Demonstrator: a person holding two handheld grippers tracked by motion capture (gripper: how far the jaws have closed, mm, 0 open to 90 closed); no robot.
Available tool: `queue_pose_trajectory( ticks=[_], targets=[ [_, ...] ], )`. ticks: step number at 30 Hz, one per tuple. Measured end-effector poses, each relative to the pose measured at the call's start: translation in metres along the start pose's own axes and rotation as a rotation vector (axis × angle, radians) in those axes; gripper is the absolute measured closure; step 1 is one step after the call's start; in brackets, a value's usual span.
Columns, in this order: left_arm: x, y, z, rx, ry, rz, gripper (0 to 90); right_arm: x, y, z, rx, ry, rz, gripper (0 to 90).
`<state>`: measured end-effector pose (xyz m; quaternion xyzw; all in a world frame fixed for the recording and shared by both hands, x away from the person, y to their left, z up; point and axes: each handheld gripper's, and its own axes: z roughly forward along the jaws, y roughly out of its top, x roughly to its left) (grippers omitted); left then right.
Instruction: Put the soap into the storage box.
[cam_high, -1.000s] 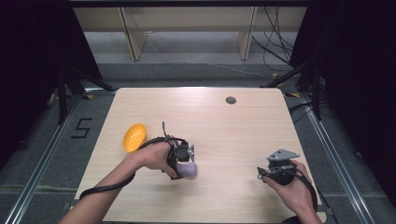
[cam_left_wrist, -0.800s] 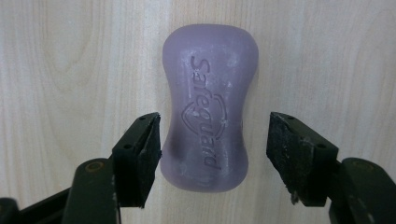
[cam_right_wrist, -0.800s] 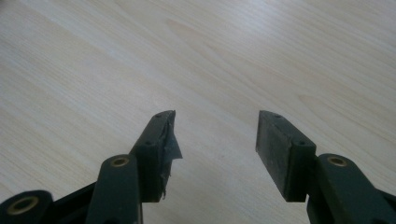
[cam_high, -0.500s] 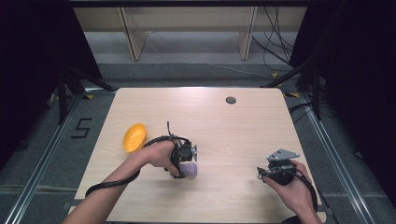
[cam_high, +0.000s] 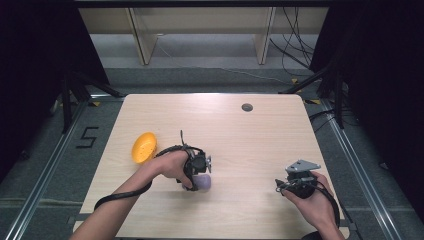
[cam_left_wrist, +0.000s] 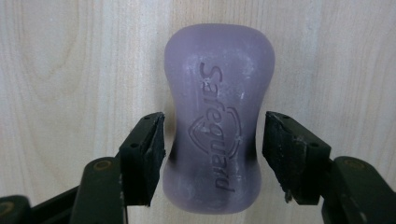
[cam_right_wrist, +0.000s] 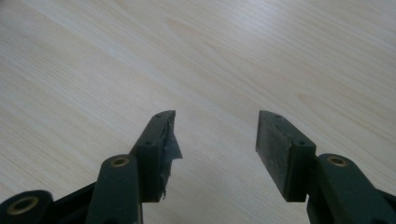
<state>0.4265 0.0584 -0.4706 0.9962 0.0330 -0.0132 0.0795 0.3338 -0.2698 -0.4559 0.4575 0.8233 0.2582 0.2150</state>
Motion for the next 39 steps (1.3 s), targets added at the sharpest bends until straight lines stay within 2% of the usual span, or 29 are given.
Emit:
queue_pose_trajectory(
  ticks=[6,13,24,34,37,39],
  targets=[
    [0.001,0.0009,0.0042,0.008,-0.001,0.006,39.9,-0.0001,-0.0001,0.0001,0.001,0.0,-0.001,47.6],
    [0.0019,0.0015,0.007,0.021,-0.011,-0.013,43.0,-0.0001,0.0,0.0,0.006,0.0,-0.002,47.6],
    [0.0031,0.0024,0.0075,0.026,-0.015,-0.02,45.6,0.0001,-0.0001,0.0002,0.009,0.001,-0.003,47.6],
    [0.0021,0.0015,0.0071,0.019,-0.037,-0.103,47.4,0.0001,-0.0001,0.0003,0.009,0.002,-0.002,47.6],
    [0.0033,0.0007,0.0063,0.016,-0.029,-0.107,47.7,0.0,-0.0001,0.0002,0.009,0.002,-0.003,47.6],
    [0.0028,-0.0001,0.0061,0.013,-0.035,-0.125,47.8,0.0001,-0.0001,0.0003,0.01,0.002,-0.002,47.6]
  ],
)
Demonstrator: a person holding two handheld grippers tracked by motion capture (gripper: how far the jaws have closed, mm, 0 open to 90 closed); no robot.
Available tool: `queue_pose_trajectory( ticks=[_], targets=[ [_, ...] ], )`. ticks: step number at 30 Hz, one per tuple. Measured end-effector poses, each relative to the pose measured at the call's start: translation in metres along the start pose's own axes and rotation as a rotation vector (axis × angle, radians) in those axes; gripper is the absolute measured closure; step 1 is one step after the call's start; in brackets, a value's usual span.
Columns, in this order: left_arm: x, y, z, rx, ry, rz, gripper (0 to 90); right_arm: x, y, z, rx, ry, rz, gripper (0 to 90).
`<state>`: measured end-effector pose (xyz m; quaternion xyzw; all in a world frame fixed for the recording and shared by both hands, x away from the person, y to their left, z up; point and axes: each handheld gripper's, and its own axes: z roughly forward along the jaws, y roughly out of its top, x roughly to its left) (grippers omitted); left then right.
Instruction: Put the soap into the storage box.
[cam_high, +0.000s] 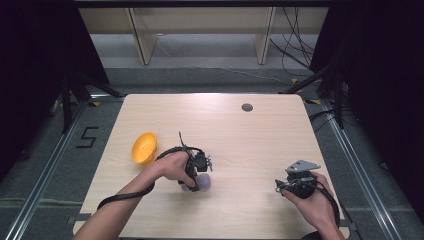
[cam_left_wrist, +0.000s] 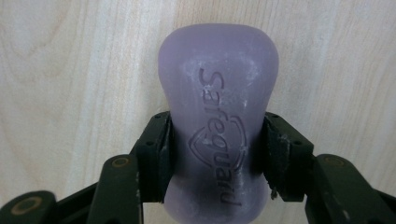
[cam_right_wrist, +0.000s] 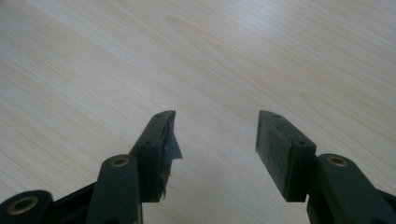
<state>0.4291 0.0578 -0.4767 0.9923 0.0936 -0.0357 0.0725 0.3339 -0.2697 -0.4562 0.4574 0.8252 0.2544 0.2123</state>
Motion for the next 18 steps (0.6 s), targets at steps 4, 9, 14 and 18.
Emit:
queue_pose_trajectory(
  ticks=[4,9,14,18],
  targets=[
    [-0.001,-0.001,-0.001,-0.015,-0.006,-0.028,48.1,-0.001,0.0,0.001,-0.007,-0.005,-0.02,47.6],
    [-0.002,-0.002,-0.005,-0.04,0.005,-0.063,48.4,-0.001,-0.001,0.001,-0.007,-0.005,-0.02,47.6],
    [-0.001,-0.006,-0.008,-0.059,-0.005,-0.108,48.6,-0.001,-0.001,0.001,-0.007,-0.004,-0.019,47.6],
    [-0.002,-0.01,-0.011,-0.101,-0.005,-0.142,48.8,-0.001,0.0,0.001,-0.006,-0.005,-0.021,47.6]
  ],
)
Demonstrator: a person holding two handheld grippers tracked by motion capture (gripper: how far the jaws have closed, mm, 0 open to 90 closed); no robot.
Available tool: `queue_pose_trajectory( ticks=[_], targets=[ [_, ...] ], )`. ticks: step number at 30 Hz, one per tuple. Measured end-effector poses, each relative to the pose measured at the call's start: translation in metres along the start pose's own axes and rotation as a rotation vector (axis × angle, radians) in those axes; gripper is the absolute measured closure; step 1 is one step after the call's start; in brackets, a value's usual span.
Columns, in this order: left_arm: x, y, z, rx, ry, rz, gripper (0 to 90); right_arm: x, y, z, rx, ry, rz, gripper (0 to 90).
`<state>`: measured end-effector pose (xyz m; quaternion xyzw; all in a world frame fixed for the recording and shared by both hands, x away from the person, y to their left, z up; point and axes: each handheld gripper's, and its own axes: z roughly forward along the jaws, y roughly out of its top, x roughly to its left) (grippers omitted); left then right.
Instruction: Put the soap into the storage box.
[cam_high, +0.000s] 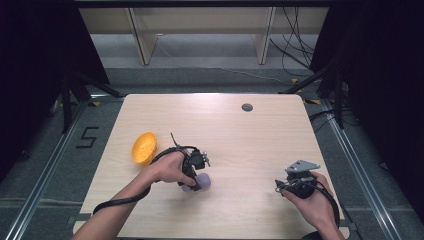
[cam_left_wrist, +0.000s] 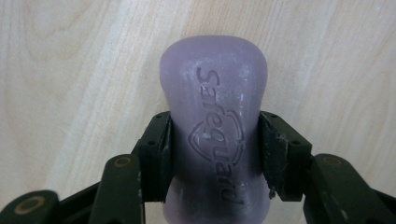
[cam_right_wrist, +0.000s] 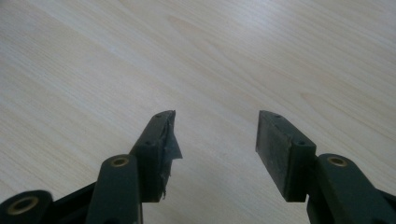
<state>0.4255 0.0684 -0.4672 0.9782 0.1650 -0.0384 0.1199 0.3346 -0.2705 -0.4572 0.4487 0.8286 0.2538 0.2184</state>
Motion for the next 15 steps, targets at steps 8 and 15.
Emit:
queue_pose_trajectory(
  ticks=[8,15],
  targets=[
    [-0.002,-0.008,-0.013,-0.103,-0.006,-0.159,48.9,0.001,0.0,-0.001,0.007,0.004,0.021,47.6],
    [-0.014,-0.02,-0.021,-0.251,0.043,-0.618,48.9,0.0,0.0,0.0,0.001,-0.001,0.0,47.6]
  ],
)
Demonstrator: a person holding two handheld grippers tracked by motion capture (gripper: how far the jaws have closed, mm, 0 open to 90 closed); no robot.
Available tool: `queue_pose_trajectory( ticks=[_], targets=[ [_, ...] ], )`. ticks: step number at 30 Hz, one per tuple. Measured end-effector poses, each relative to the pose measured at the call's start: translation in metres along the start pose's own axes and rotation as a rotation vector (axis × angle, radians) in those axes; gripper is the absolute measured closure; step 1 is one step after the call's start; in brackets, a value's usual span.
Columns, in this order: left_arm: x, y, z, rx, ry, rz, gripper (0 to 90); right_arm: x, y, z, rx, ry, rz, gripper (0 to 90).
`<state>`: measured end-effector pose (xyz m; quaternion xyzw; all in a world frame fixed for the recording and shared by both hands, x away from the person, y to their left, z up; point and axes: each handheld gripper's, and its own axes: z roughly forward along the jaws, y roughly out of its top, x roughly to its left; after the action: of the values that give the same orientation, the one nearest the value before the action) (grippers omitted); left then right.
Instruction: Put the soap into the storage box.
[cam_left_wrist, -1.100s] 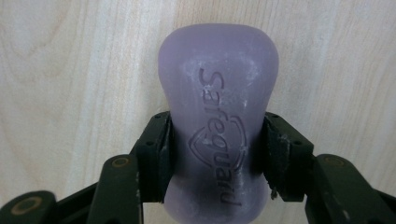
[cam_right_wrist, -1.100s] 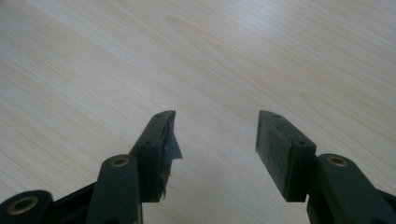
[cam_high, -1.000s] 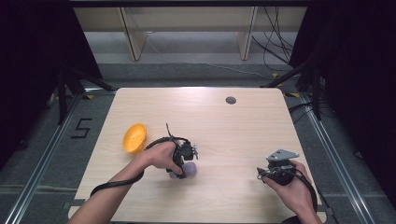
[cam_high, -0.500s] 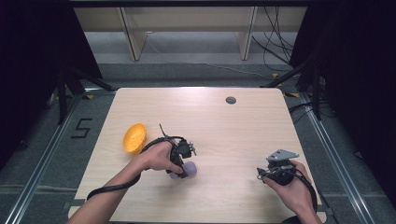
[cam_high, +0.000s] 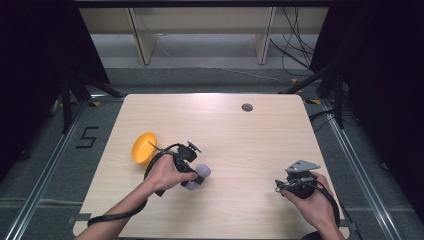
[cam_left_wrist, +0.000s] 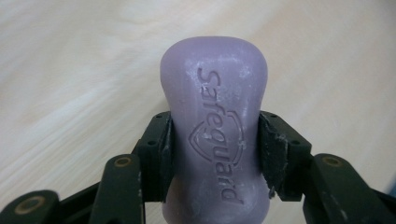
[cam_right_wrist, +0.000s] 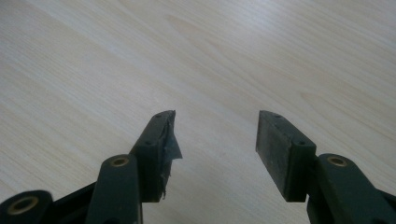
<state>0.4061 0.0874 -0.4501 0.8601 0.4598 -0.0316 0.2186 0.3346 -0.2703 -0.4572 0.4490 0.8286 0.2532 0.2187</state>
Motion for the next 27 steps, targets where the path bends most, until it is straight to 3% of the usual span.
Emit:
queue_pose_trajectory(
  ticks=[4,6,10,11,12,13,15,16,17,18,19,20,21,22,23,24,27],
  targets=[
    [-0.003,-0.005,-0.005,-0.013,0.07,-0.048,48.9,0.0,0.0,0.0,0.003,0.001,0.004,47.5],
    [-0.003,-0.006,-0.007,-0.019,0.115,-0.036,48.9,0.0,0.0,0.0,0.003,0.001,0.004,47.5],
    [-0.001,-0.01,-0.012,-0.015,0.145,-0.08,48.9,0.0,0.0,0.0,0.0,0.0,0.001,47.5],
    [0.0,-0.011,-0.014,-0.013,0.157,-0.071,48.9,0.0,0.0,0.0,0.0,0.0,0.001,47.5],
    [0.0,-0.011,-0.014,-0.013,0.157,-0.071,48.9,0.0,0.0,0.0,0.0,0.0,0.001,47.5],
    [-0.001,-0.013,-0.014,-0.021,0.16,-0.108,48.8,0.0,0.0,0.0,0.0,0.0,0.001,47.5],
    [0.003,-0.014,-0.018,-0.014,0.17,-0.086,48.9,0.001,0.001,-0.001,0.006,0.004,0.021,47.5],
    [0.002,-0.016,-0.019,-0.019,0.172,-0.113,48.9,0.001,0.001,-0.001,0.006,0.004,0.021,47.5],
    [0.004,-0.017,-0.021,-0.019,0.176,-0.101,48.8,0.001,0.001,-0.001,0.006,0.003,0.021,47.5],
    [0.003,-0.018,-0.022,-0.032,0.173,-0.128,48.8,0.0,0.0,0.0,-0.002,-0.002,0.001,47.5],
    [0.007,-0.019,-0.025,-0.027,0.182,-0.083,48.8,0.001,0.001,-0.001,0.006,0.003,0.022,47.5],
    [0.007,-0.022,-0.028,-0.041,0.187,-0.108,48.8,0.001,0.0,-0.001,0.003,0.001,0.011,47.5],
    [0.007,-0.022,-0.028,-0.041,0.187,-0.108,48.8,0.002,0.0,-0.001,0.004,0.002,0.024,47.5],
    [0.006,-0.024,-0.029,-0.049,0.179,-0.145,48.8,0.002,0.0,-0.001,0.004,0.002,0.024,47.5],
    [0.01,-0.025,-0.031,-0.044,0.19,-0.093,48.8,0.001,0.001,-0.002,0.004,0.001,0.021,47.5],
    [0.009,-0.026,-0.032,-0.052,0.187,-0.12,48.8,0.001,0.001,-0.002,0.004,0.001,0.021,47.5],
    [0.012,-0.03,-0.035,-0.06,0.184,-0.138,48.9,0.001,0.001,-0.002,0.004,0.002,0.022,47.5]
  ],
)
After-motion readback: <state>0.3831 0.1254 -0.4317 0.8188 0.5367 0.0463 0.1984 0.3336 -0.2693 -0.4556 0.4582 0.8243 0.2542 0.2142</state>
